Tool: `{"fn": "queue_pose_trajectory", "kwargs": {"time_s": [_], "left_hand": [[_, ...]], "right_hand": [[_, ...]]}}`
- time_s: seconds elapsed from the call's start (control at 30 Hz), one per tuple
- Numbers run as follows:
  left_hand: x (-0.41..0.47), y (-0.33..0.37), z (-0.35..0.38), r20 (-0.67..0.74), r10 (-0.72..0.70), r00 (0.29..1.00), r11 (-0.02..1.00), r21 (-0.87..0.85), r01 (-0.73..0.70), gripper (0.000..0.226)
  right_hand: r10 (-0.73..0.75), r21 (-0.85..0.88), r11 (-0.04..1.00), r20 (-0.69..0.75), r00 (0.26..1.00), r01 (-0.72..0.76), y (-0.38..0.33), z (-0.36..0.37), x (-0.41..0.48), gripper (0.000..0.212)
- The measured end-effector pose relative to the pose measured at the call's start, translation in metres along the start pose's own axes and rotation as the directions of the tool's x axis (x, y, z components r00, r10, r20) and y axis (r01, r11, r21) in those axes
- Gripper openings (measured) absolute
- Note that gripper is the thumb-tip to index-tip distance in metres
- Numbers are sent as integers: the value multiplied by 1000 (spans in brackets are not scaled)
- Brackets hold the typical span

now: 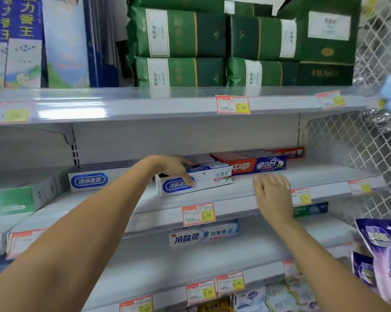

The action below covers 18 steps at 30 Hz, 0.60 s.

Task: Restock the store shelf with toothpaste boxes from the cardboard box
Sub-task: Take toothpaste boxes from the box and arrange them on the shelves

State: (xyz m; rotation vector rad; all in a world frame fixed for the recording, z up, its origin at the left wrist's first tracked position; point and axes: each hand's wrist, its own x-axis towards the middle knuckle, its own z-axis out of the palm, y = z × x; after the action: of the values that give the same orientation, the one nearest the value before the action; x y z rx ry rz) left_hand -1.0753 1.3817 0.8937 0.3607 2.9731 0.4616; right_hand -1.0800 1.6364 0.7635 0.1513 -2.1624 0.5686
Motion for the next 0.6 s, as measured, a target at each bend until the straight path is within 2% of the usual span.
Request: {"fn": "queue_pose_trajectory", "kwargs": {"time_s": [0.13, 0.23, 0.43, 0.6], "left_hand": [[11, -9, -3, -11, 23, 1000, 994, 106, -22, 66], [22, -13, -1, -10, 41, 999, 984, 174, -39, 72], [31, -8, 3, -20, 59, 998, 955, 291, -51, 66], [31, -20, 7, -58, 89, 994, 964, 255, -72, 62]], "right_hand": [[48, 28, 999, -95, 994, -45, 0, 8, -1, 43], [48, 38, 998, -129, 991, -44, 1, 9, 0, 42], [22, 16, 1000, -140, 990, -20, 2, 11, 1, 41], [3, 4, 1000, -152, 988, -3, 4, 12, 1, 42]]}}
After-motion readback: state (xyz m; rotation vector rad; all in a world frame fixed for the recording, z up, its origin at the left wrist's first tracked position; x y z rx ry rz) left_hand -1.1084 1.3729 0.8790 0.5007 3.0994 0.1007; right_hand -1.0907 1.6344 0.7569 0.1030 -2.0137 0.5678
